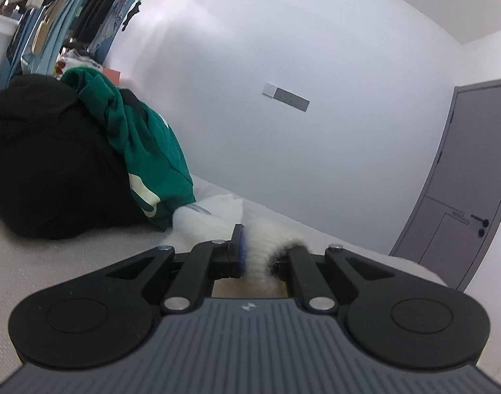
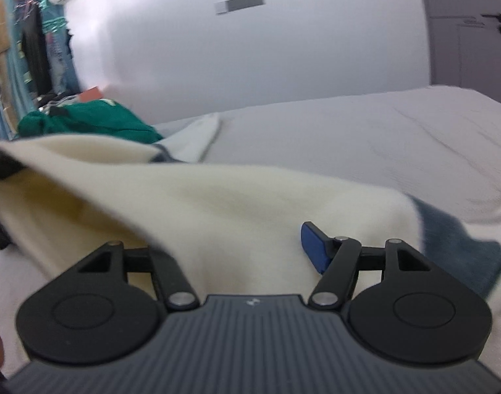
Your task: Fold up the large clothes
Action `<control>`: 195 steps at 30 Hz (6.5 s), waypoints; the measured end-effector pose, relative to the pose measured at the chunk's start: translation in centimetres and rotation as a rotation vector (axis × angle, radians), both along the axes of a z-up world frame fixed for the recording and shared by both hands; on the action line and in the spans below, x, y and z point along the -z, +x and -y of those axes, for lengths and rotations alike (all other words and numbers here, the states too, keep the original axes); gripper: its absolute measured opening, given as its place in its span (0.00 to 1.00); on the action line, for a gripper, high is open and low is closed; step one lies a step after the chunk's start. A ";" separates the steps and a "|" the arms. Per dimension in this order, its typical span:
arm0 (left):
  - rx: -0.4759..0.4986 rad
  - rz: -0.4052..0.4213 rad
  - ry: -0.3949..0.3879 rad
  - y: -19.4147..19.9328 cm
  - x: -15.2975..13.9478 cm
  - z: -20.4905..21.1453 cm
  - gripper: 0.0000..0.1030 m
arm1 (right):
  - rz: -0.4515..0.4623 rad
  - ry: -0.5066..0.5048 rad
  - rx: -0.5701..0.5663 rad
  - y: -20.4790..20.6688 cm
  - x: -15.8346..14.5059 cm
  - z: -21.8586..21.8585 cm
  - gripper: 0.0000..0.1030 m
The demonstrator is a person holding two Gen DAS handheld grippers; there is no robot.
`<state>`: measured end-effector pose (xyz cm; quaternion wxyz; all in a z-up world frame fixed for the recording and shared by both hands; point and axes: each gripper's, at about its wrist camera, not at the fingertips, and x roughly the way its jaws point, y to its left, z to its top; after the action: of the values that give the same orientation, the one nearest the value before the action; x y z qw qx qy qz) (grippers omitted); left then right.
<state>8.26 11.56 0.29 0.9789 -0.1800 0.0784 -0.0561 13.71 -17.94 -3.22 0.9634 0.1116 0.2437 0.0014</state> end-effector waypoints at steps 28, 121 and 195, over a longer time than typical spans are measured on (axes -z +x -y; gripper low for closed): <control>0.078 0.350 0.031 -9.3 -24.8 8.9 0.07 | 0.432 -0.125 0.054 -5.6 -31.6 12.6 0.62; 0.197 -0.357 0.245 33.9 3.9 4.3 0.83 | -0.092 0.129 -0.173 20.0 -4.1 9.5 0.74; -0.033 -0.659 -0.305 13.1 18.3 -7.4 0.57 | -0.167 -0.152 -0.376 4.2 2.8 -1.2 0.24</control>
<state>21.36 18.93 -18.00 0.8638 -0.3336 0.3773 0.0095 17.94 -16.71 -6.02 0.9283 -0.0092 0.3386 0.1536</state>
